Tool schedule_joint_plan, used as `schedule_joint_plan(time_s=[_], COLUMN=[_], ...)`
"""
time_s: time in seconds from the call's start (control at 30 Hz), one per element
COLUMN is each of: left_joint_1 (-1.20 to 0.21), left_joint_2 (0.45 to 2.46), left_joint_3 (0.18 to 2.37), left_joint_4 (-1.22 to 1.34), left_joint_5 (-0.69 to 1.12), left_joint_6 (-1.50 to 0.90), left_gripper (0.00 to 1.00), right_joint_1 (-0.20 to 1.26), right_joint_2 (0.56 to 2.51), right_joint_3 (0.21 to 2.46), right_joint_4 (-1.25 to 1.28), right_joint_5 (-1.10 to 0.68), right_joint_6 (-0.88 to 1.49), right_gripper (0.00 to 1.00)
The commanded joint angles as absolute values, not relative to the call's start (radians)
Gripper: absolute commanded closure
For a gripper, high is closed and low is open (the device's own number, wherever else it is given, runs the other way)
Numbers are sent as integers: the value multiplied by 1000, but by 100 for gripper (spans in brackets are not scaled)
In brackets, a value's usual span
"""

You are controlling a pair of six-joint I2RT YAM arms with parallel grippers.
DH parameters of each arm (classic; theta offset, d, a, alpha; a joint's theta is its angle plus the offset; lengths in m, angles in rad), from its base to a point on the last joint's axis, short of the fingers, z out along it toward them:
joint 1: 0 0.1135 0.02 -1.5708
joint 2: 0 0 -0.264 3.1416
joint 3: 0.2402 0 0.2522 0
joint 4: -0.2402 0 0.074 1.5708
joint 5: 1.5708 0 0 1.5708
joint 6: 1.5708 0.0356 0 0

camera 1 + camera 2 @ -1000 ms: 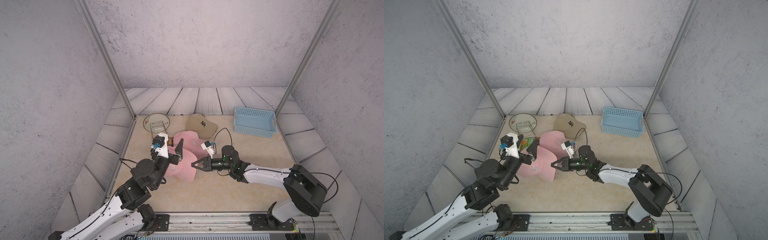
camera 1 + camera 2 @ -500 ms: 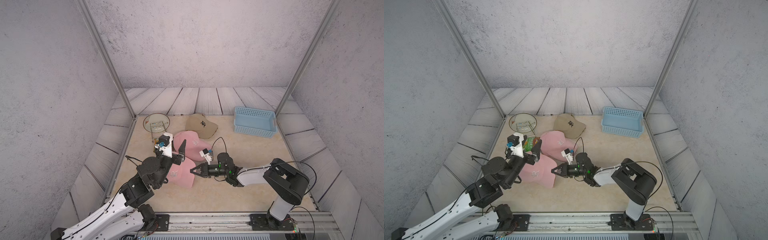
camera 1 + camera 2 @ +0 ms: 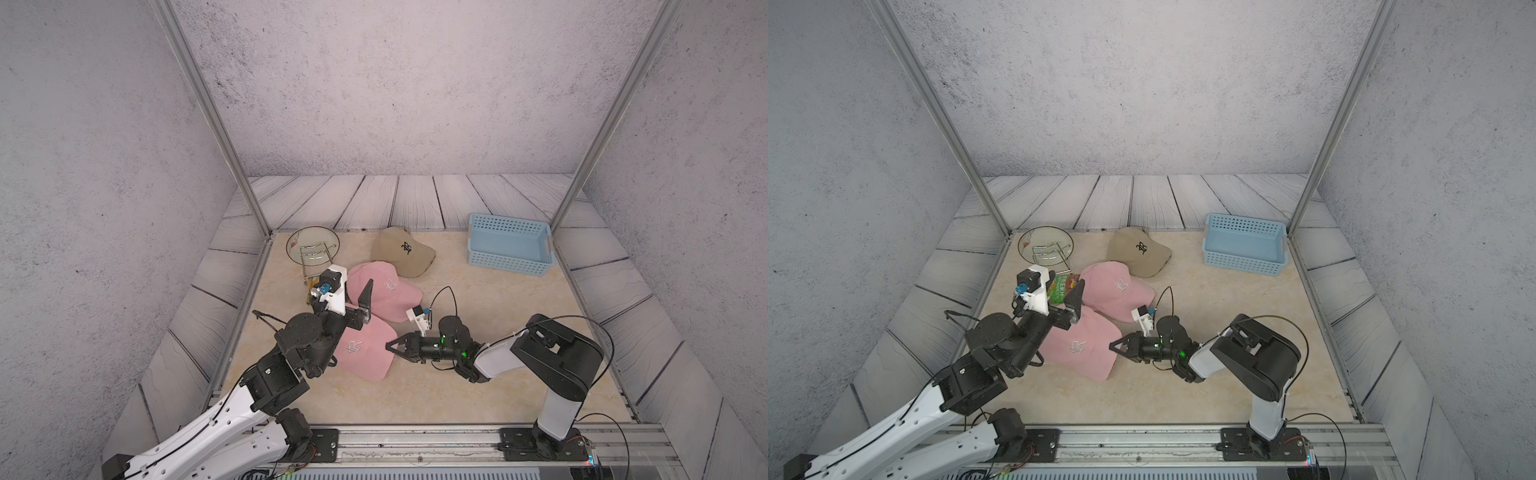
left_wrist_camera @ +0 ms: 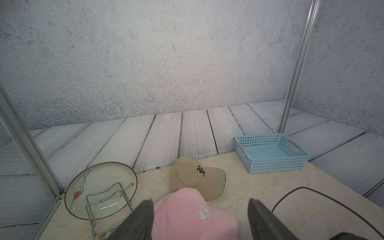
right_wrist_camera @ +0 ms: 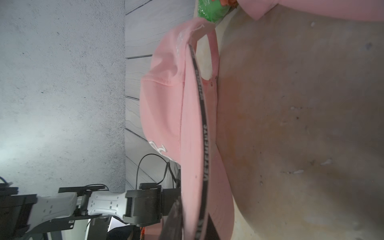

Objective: Turn the baseball cap inside out
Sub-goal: Place the baseball cap at the center of the board.

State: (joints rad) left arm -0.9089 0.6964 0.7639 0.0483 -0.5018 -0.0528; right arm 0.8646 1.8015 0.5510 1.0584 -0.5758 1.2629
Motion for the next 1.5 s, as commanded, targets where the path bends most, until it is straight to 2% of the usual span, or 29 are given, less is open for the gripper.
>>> schedule_joint_plan(time_s=[0.0, 0.17, 0.3, 0.47, 0.6, 0.77, 0.9, 1.13, 1.23, 1.33, 1.4, 1.47], left_joint_1=[-902, -902, -901, -900, -890, -811, -651, -309, -175, -84, -47, -14], left_joint_2=[696, 699, 699, 710, 727, 777, 844, 961, 1029, 1113, 1172, 1227], left_joint_3=[771, 770, 767, 765, 765, 774, 782, 731, 685, 636, 615, 607], left_joint_4=[50, 53, 54, 54, 49, 31, 24, 69, 113, 189, 234, 267], left_joint_5=[-513, -511, -517, -533, -565, -636, -655, -635, -560, -486, -462, -435], left_joint_6=[-51, -53, -51, -47, -56, -71, -90, -156, -185, -174, -155, -140], left_gripper=[23, 23, 23, 23, 22, 22, 22, 22, 20, 14, 1, 2], right_joint_1=[864, 861, 853, 850, 848, 818, 743, 461, 357, 261, 201, 157], right_joint_2=[1838, 1837, 1781, 1644, 1543, 1462, 1401, 1316, 1316, 1348, 1383, 1421], right_joint_3=[547, 558, 554, 659, 778, 883, 925, 911, 891, 872, 864, 857], right_joint_4=[1032, 970, 862, 422, 47, -164, -246, -228, -182, -132, -97, -63], right_joint_5=[-551, -543, -495, -376, -148, 71, 262, 475, 527, 537, 541, 535], right_joint_6=[1260, 1261, 1213, 1017, 828, 674, 554, 404, 375, 371, 366, 346], right_gripper=[71, 49, 40, 26, 18, 17, 16, 14, 12, 12, 11, 10])
